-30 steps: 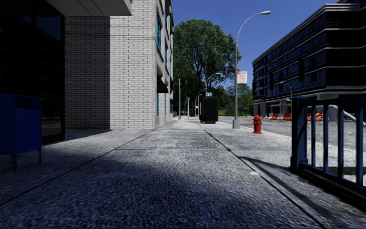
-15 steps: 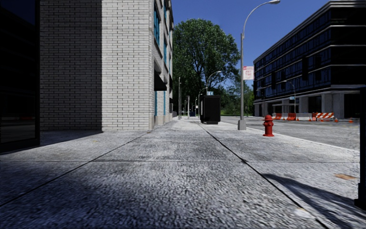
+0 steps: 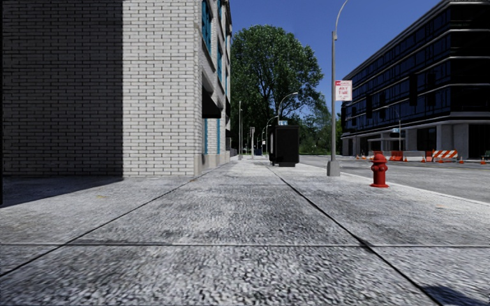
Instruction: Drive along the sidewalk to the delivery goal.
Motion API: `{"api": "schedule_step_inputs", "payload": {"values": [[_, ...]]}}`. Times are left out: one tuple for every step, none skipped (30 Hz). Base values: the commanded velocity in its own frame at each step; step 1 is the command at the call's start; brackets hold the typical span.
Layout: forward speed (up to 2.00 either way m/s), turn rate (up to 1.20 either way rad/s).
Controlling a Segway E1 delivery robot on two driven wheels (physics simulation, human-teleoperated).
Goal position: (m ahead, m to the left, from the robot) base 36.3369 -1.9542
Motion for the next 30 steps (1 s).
{"api": "schedule_step_inputs", "payload": {"values": [[2.0, 0.0], [2.0, 0.0], [2.0, 0.0], [2.0, 0.0], [2.0, 0.0], [2.0, 0.0], [2.0, 0.0], [2.0, 0.0], [2.0, 0.0], [2.0, 0.0], [2.0, 0.0], [2.0, 0.0], [2.0, 0.0], [2.0, 0.0], [2.0, 0.0], [2.0, 0.0], [2.0, 0.0], [2.0, 0.0], [2.0, 0.0], [2.0, 0.0], [2.0, 0.0], [2.0, 0.0], [2.0, 0.0], [2.0, 0.0], [2.0, 0.0], [2.0, 0.0], [2.0, 0.0], [2.0, 0.0], [2.0, 0.0], [2.0, 0.0]]}}
